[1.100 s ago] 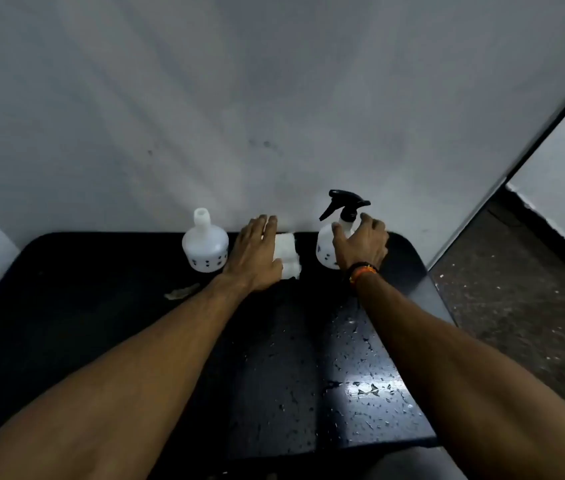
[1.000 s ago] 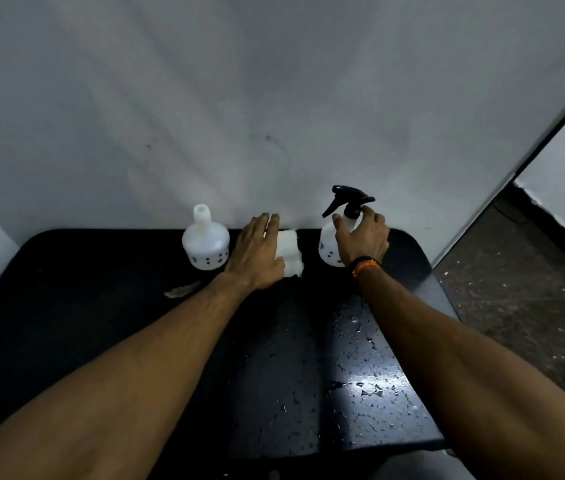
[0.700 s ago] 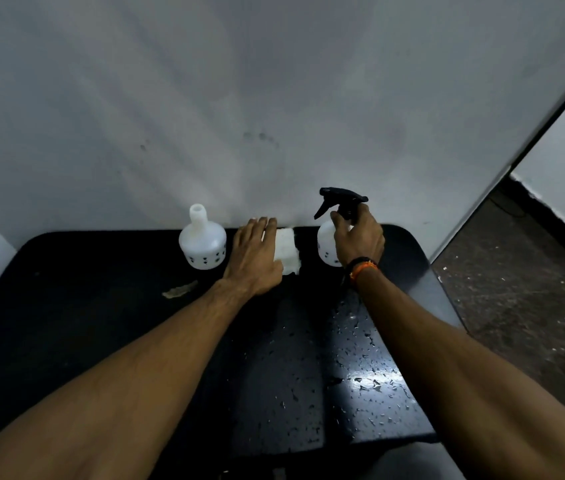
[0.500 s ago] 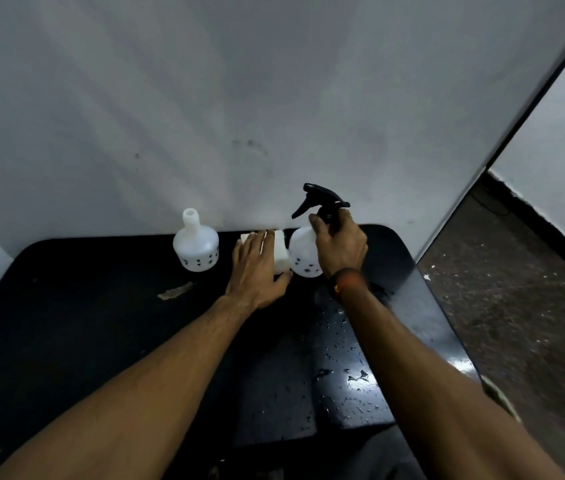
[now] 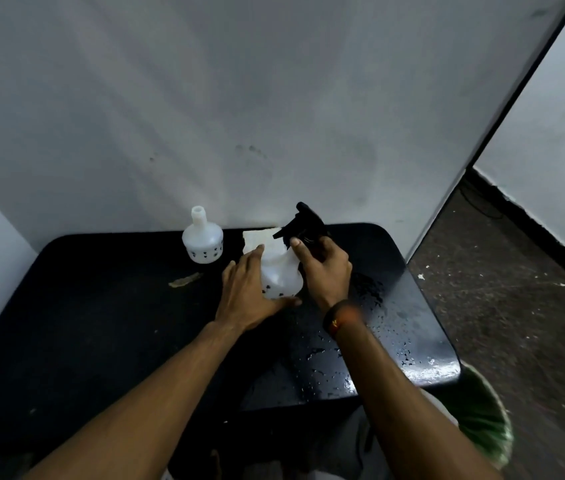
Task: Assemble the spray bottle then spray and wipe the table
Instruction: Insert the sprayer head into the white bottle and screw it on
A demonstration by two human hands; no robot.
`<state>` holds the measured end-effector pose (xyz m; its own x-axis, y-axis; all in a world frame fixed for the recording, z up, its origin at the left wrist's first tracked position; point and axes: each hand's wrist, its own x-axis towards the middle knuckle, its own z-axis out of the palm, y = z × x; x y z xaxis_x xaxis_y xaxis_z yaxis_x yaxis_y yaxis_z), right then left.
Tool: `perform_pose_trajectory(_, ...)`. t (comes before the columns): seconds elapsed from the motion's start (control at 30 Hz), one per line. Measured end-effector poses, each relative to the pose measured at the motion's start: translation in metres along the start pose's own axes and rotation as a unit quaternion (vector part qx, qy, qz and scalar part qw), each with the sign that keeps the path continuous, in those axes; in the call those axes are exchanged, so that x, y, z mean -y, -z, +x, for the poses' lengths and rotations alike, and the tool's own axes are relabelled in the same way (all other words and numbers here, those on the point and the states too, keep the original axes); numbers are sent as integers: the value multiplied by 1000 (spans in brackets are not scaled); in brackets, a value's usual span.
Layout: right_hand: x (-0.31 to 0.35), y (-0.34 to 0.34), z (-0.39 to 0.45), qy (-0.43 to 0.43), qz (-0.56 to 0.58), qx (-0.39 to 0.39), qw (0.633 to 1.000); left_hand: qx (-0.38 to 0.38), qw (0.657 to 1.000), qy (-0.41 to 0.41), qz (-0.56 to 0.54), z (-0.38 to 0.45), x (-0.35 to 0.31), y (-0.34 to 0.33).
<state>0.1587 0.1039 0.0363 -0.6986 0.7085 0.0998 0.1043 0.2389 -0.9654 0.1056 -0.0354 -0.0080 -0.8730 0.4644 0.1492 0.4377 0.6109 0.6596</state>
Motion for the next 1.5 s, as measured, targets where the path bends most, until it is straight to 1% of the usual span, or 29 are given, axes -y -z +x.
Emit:
perform_pose_trajectory(0.13, 0, 1, -13, -3, 25, 24, 999, 2, 1000, -2, -5, -13, -7, 8)
perform_pose_trajectory(0.2, -2, -1, -19, -6, 37, 23, 999, 6, 1000, 3, 8, -16, -9, 11)
perform_pose_trajectory(0.33, -4, 0, -21, -13, 45, 1, 999, -3, 1000, 26, -5, -24, -16, 9)
perform_pose_trajectory(0.43, -2, -2, -19, -5, 36, 13, 999, -16, 998, 47, -37, -28, -15, 7)
perform_pose_trajectory(0.63, -2, -15, -12, 5, 35, 54, 998, -5, 995, 66, -73, -24, 6, 19)
perform_pose_trajectory(0.83, -6, -36, -3, -35, 58, 61, 996, 11, 991, 84, -107, -18, 23, 31)
perform_pose_trajectory(1.03, -7, -40, 15, -10, 42, 77, 996, 16, 982, 103, -157, -8, 26, 30)
perform_pose_trajectory(1.13, -5, -35, 18, -20, 100, 112, 988, 34, 973, 106, -203, -4, 22, 33)
perform_pose_trajectory(1.23, 1, -27, 24, -32, 187, 204, 961, 97, 935, 111, -323, -2, 19, 39)
perform_pose_trajectory(1.3, 5, -24, 27, -55, 248, 247, 935, 143, 911, 106, -372, 1, 14, 44)
perform_pose_trajectory(1.37, 8, -24, 29, -75, 285, 250, 922, 173, 901, 104, -385, 4, 11, 45)
perform_pose_trajectory(1.4, 9, -26, 30, -76, 290, 241, 923, 178, 901, 104, -383, 7, 10, 43)
perform_pose_trajectory(1.43, 8, -27, 31, -75, 291, 230, 926, 177, 905, 104, -371, 9, 9, 42)
perform_pose_trajectory(1.5, 6, -31, 31, -77, 294, 204, 930, 150, 927, 103, -327, 11, 4, 42)
